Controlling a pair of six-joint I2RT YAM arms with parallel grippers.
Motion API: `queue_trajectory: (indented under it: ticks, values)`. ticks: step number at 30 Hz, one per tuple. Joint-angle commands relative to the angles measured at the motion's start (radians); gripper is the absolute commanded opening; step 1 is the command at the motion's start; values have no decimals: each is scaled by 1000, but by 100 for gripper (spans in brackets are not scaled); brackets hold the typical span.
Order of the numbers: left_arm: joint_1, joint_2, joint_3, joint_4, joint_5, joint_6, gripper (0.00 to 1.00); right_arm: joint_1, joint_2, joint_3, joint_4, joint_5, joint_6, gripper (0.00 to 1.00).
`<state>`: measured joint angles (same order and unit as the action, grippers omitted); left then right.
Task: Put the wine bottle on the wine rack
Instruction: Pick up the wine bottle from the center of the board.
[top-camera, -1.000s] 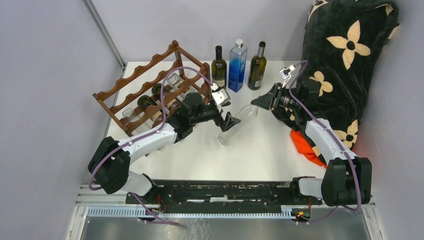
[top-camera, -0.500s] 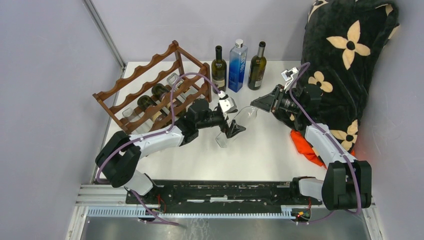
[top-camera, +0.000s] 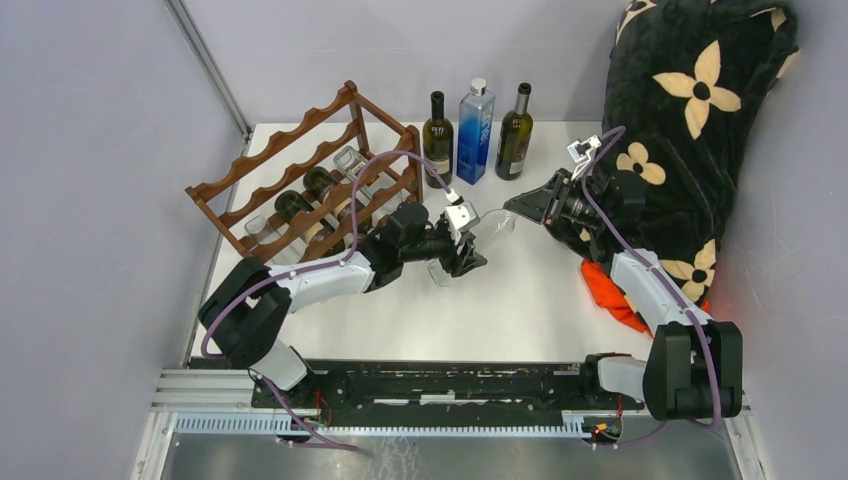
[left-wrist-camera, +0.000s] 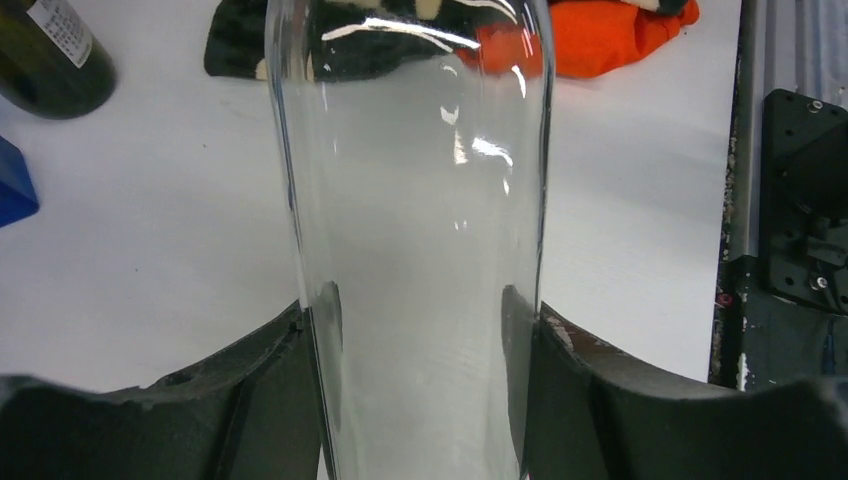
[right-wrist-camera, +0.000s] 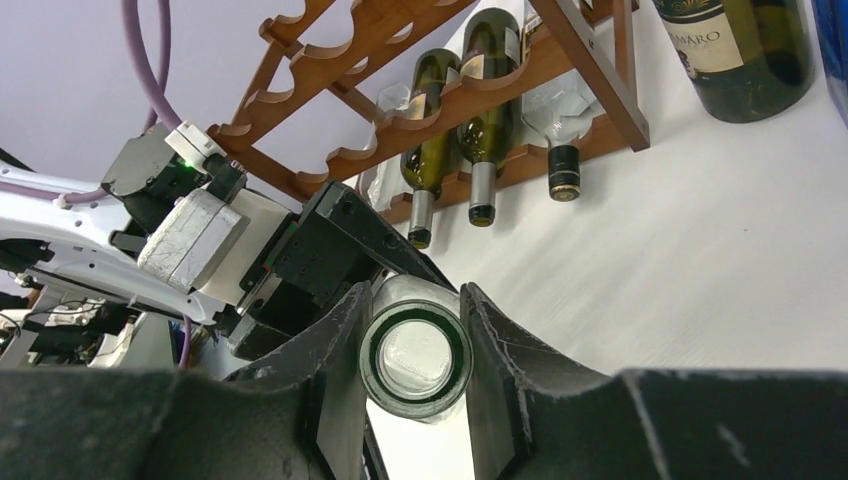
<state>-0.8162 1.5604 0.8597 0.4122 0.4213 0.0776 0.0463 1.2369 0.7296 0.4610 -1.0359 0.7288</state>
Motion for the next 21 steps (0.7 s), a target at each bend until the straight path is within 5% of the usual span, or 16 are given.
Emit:
queue_trajectory:
  ticks: [1, 6, 9, 21]
  values:
    - [-5, -17, 79, -60, 11, 68, 2, 1, -35, 27, -56, -54, -84, 4]
    - [-3, -52, 90, -185, 17, 169, 2, 2, -26, 141, -430, -97, -523, 56]
    - [-3, -48, 115, -299, 55, 225, 2, 1, -10, 219, -675, -94, -798, 77]
    - [-3, -88, 114, -463, 85, 304, 2, 5, 63, 405, -1137, -100, -1440, 84]
